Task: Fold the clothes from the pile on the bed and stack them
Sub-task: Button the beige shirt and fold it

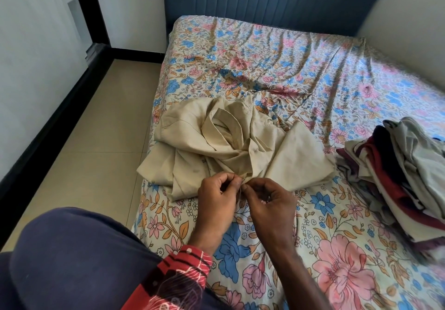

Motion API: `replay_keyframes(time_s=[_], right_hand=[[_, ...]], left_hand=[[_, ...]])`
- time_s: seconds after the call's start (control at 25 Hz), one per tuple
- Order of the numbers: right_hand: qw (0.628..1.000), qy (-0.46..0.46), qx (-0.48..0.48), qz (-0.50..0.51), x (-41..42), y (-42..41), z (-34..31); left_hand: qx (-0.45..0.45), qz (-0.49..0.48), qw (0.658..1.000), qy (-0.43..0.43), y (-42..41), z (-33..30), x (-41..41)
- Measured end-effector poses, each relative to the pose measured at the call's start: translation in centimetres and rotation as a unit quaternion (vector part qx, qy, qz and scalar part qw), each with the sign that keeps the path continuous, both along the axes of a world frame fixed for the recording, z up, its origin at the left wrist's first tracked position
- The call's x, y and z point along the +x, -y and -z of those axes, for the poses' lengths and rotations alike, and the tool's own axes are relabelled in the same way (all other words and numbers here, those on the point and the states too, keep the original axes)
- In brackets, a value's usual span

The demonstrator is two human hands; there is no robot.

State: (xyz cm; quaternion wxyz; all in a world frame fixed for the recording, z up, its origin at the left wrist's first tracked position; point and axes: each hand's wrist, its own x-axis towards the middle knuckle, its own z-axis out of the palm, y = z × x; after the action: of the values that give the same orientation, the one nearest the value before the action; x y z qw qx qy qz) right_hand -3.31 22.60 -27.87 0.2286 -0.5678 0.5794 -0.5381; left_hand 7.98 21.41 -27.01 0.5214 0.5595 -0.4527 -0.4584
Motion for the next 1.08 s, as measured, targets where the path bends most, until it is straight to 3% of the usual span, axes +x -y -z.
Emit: replay_keyframes(time_s=[0.12,0.24,0.44,0.6,0.72,0.8,0.88,0.92,1.0,1.08], right_hand=[[0.997,-0.073,-0.028,0.020,-0.1,-0.1,0.3],[0.995,-0.092,-0.032,0.011,-0.1,-0.1,0.4],[0.996,0.055,0.016,-0.068,-0.5,0.4,0.0],[0.965,0.204,0.078,-0.145,-1.7,0.7,-0.3],[0.962,0.205,0.089,-0.158,-2.0,0.6,-0.5],[0.976,0.124,0.088,-0.158,-2.5,0.6,-0.4],[0.982,-0.105,0.094,-0.126,-3.4,1.1,0.4],[0.966,-0.213,0.105,-0.104,-3.9,1.3,0.8],[0.936,-0.319,0.130,-0.071,-4.8,1.4,0.8],[0.921,-0.365,0.128,-0.045,-5.4,1.4,0.4]], left_hand=[[-0.015,0.020,0.999,0.044,-0.2,-0.3,-0.1],[0.003,0.022,1.000,0.021,0.0,-0.3,0.3],[0.070,0.042,0.987,-0.138,0.0,-0.9,0.6],[0.060,0.080,0.974,-0.204,0.0,-1.2,0.4],[0.004,0.061,0.995,-0.084,0.3,-0.7,0.4],[-0.056,0.034,0.997,0.049,0.7,-0.2,0.7],[-0.103,0.028,0.968,0.228,1.9,0.3,1.8],[-0.107,0.036,0.942,0.317,2.5,0.4,2.8],[-0.068,0.086,0.896,0.430,3.4,0.3,4.5],[-0.032,0.135,0.866,0.480,3.6,0.1,5.0]])
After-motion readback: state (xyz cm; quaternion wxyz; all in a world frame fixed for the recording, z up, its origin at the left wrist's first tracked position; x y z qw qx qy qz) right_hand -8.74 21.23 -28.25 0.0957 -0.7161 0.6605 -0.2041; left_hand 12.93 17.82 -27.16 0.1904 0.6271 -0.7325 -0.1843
